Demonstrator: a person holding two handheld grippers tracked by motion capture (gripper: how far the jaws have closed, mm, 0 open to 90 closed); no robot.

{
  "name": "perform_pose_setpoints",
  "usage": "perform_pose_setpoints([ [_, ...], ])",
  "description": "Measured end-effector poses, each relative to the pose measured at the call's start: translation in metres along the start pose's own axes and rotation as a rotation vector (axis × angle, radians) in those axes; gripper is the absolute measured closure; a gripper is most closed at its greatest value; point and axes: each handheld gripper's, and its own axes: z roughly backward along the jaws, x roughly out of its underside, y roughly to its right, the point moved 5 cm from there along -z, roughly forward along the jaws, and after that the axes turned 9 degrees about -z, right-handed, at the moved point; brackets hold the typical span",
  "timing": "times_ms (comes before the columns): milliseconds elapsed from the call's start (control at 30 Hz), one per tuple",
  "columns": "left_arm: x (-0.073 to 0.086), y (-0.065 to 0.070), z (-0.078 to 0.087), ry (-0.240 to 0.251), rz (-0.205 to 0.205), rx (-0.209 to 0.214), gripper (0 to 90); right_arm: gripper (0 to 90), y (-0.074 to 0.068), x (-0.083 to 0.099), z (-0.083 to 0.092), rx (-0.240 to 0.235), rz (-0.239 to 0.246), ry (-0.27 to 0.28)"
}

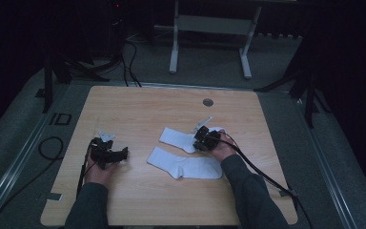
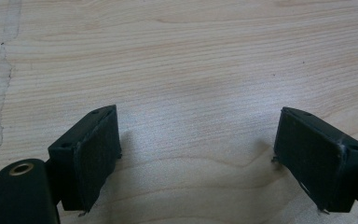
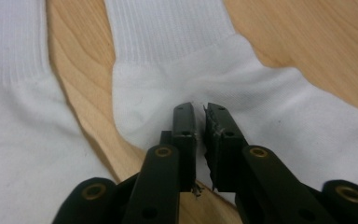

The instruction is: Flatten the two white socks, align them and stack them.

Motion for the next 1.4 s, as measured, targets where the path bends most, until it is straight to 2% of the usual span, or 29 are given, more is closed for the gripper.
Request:
perform_pose_setpoints([
  [233, 0.000, 0.000, 0.000, 0.000, 0.000, 0.000, 14.5, 83.6, 0.002, 0.008, 0.006, 0.005, -0.005, -0.022],
  [333, 0.000, 0.000, 0.000, 0.000, 0.000, 0.000, 14.5, 80.0, 0.002, 0.009, 0.010, 0.019, 0.015, -0.027],
  [433, 0.000, 0.000, 0.000, 0.000, 0.000, 0.000, 14.5, 74.0, 0.000, 0.002, 0.021, 0.011, 0.041, 0.012],
  [533, 0.000, 0.000, 0.000, 0.000, 0.000, 0.000, 14.5, 71.9, -0.002, -0.006, 0.027, 0.015, 0.064, 0.027],
  [633, 0.000, 0.000, 0.000, 0.000, 0.000, 0.000, 14.5, 67.3, -0.007, -0.025, 0.032, -0.001, 0.113, 0.039],
  [800, 0.000, 0.000, 0.000, 0.000, 0.000, 0.000, 14.5, 63.0, -0.017, -0.042, 0.022, -0.020, 0.169, 0.002],
  [1067, 0.000, 0.000, 0.000, -0.001, 0.000, 0.001, 14.5, 59.0, -0.023, -0.054, -0.003, -0.068, 0.208, -0.081],
  [1100, 0.000, 0.000, 0.000, 0.000, 0.000, 0.000, 14.5, 57.9, -0.024, -0.054, -0.006, -0.083, 0.204, -0.091],
  [1200, 0.000, 0.000, 0.000, 0.000, 0.000, 0.000, 14.5, 56.1, -0.026, -0.055, -0.014, -0.083, 0.211, -0.123],
  [1400, 0.000, 0.000, 0.000, 0.000, 0.000, 0.000, 14.5, 53.9, -0.027, -0.058, -0.026, -0.114, 0.205, -0.165],
])
